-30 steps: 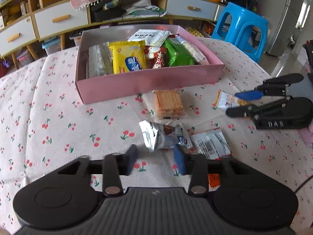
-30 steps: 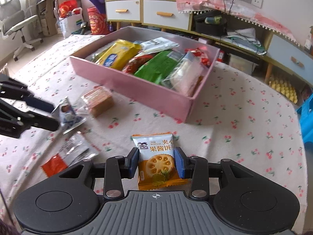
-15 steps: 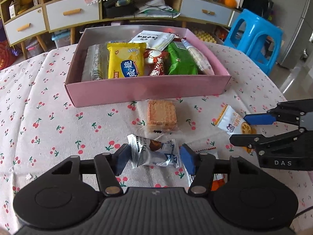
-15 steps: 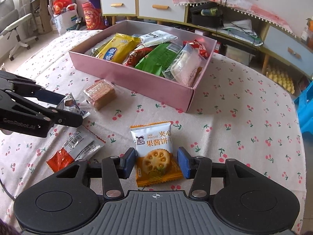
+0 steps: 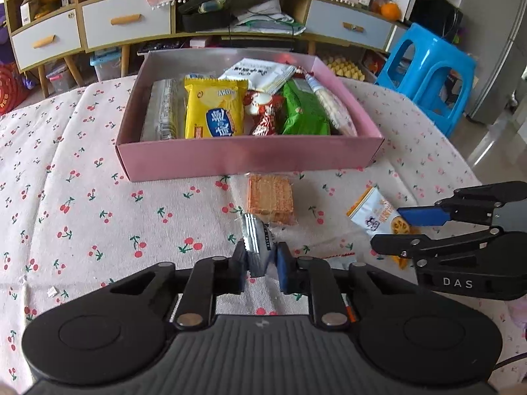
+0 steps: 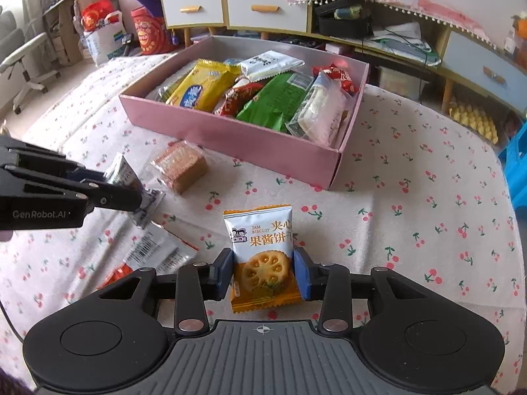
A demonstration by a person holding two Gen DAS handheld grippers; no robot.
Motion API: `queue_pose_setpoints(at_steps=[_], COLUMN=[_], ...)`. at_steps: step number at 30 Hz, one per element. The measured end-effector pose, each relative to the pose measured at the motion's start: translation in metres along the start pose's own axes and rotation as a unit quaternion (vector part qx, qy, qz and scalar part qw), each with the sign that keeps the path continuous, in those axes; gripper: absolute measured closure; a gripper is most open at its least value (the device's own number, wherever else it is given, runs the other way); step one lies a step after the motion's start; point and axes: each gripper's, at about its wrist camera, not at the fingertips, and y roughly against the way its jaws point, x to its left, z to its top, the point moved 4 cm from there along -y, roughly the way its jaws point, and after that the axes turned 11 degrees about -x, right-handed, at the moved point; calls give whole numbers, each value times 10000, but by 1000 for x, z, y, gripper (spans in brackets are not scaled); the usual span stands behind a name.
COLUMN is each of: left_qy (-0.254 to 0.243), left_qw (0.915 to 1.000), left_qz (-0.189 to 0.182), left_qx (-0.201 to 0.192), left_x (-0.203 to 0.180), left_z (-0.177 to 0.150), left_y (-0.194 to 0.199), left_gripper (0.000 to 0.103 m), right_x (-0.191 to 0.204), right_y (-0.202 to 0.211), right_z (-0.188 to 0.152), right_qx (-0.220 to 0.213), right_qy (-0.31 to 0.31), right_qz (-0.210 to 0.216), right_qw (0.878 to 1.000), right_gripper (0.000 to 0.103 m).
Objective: Organize snacks
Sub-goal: 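Carry both packets into the pink box and open both tools to release them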
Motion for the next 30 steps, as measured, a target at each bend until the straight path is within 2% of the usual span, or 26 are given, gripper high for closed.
queue_pose_setpoints(at_steps=[6,15,21,30], left_qy=[102,266,649,1327], left_qw=[9999,9988,9954,9833], left_qz=[89,110,268,557], left_qx=[-59,-398,-658,-1113], left_x=[3,5,17,34], left_z=[2,17,36,62], left_y=[4,20,23,8], left_gripper=[89,89,89,89], right_x=[0,-4,-7,-16], right_y=[10,18,9,-22], right_z=[13,42,68,91], right_qx=[-127,-485,-725,-1023], right_qy=[-354,-886,-1465,-2367], right_qz=[39,100,274,405], right_qw=[9993,9948,9862,9653], right_gripper=[65,65,65,65])
